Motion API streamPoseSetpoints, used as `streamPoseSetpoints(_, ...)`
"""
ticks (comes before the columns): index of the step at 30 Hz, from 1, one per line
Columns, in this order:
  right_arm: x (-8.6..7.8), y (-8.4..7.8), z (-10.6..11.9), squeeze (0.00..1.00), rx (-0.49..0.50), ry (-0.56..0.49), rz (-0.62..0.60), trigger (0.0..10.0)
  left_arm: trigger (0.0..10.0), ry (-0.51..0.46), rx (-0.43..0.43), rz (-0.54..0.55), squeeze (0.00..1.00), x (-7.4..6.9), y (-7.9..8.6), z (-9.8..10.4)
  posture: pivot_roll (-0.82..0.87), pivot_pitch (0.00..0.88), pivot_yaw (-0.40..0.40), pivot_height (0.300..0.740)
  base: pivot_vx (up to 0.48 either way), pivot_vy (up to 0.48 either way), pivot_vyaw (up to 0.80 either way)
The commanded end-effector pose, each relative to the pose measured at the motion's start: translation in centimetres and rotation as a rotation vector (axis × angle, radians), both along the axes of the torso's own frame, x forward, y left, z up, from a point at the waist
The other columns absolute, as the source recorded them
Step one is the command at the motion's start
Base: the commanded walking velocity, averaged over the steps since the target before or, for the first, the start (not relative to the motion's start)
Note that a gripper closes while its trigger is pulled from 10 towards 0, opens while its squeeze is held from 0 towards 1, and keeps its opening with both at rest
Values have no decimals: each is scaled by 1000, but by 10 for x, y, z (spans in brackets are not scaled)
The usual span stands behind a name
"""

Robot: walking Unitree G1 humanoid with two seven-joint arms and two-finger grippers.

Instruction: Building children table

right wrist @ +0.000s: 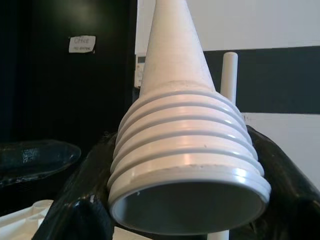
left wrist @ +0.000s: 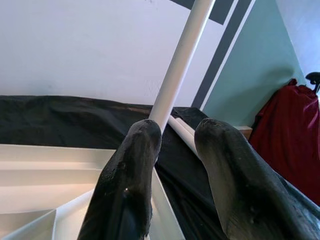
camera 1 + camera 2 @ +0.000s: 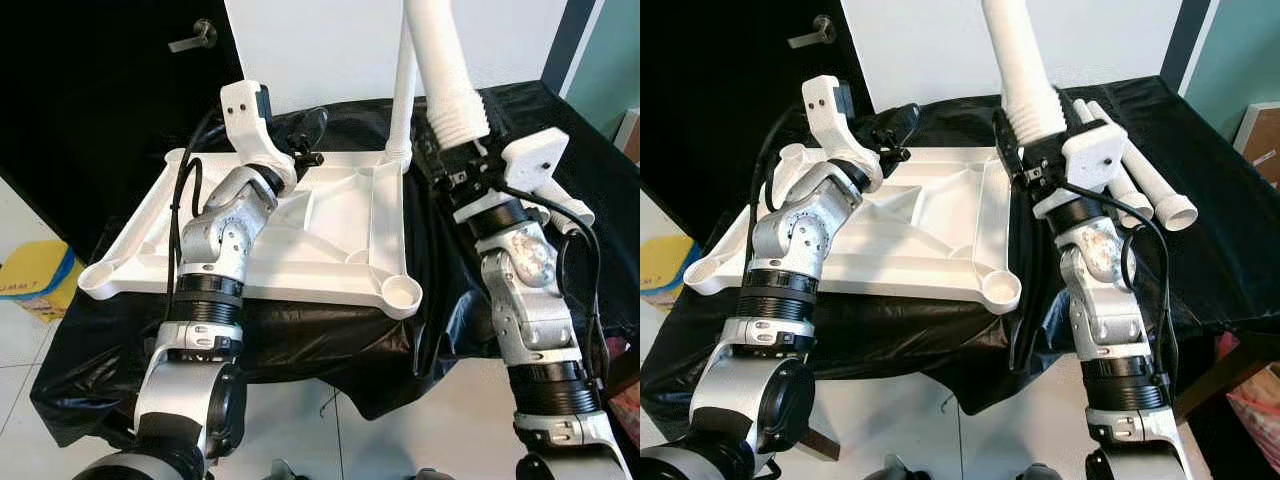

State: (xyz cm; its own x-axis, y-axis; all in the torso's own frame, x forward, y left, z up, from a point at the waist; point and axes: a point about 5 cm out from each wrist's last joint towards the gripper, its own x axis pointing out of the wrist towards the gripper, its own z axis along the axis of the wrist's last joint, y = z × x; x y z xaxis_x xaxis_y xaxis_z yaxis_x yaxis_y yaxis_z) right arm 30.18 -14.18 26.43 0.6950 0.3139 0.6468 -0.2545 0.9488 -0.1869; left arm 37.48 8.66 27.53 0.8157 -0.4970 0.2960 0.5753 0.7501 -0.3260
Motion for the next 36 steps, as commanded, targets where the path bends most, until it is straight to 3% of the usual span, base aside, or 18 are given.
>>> streamPoseSetpoints(1,-2,4,-1,0,-9,-11,14,10000,10000,-57,-15,-148,0,-3,-4,2,-225,0,120,740,0,0,0)
streamPoseSetpoints(7,-3,3,-8,0,-15,11,15,10000,10000,-39,-86,-211,0,-6,-8,1,-224,0,119,740,0,0,0)
streamPoseSetpoints(10,-5,4,-15,0,-32,35,26,10000,10000,-20,-182,-317,0,-12,-11,4,-221,0,111,740,0,0,0)
streamPoseSetpoints(11,-7,4,-18,0,-43,48,35,10000,10000,-16,-222,-374,114,-16,-13,5,-220,0,108,740,0,0,0)
streamPoseSetpoints(13,-9,5,-20,0,-50,56,41,10000,10000,-14,-246,-411,114,-19,-14,6,-220,0,108,740,0,0,0)
streamPoseSetpoints(14,-10,5,-22,0,-55,64,47,10000,10000,-19,-262,-431,996,-20,-14,7,-220,0,104,740,0,0,0)
streamPoseSetpoints(15,-11,6,-25,0,-67,79,57,10000,10000,-26,-306,-477,1000,-24,-15,8,-220,0,102,740,0,0,0)
streamPoseSetpoints(16,-11,6,-25,0,-67,79,57,10000,10000,-26,-306,-477,1000,-24,-15,8,-220,0,102,740,0,0,0)
streamPoseSetpoints(18,-13,8,-32,0,-85,106,78,10000,10000,-44,-377,-575,1000,-32,-17,12,-223,7,102,740,0,0,0)
streamPoseSetpoints(21,-14,9,-35,0,-93,116,85,10000,10000,-56,-393,-618,1000,-36,-18,14,-223,7,102,740,0,0,0)
streamPoseSetpoints(22,-14,12,-40,0,-104,137,98,10000,10000,-86,-384,-703,0,-44,-21,16,-222,7,101,740,0,0,0)
streamPoseSetpoints(27,-13,15,-45,0,-119,157,118,10000,10000,-125,-369,-804,0,-55,-25,18,-230,4,106,740,0,0,0)
streamPoseSetpoints(32,-13,17,-47,0,-128,165,129,10000,10000,-132,-362,-834,0,-59,-26,19,-232,4,108,740,0,0,0)
streamPoseSetpoints(36,-14,27,-53,0,-200,175,184,10000,10000,-129,-326,-905,0,-66,-32,20,-259,6,149,740,0,0,0)
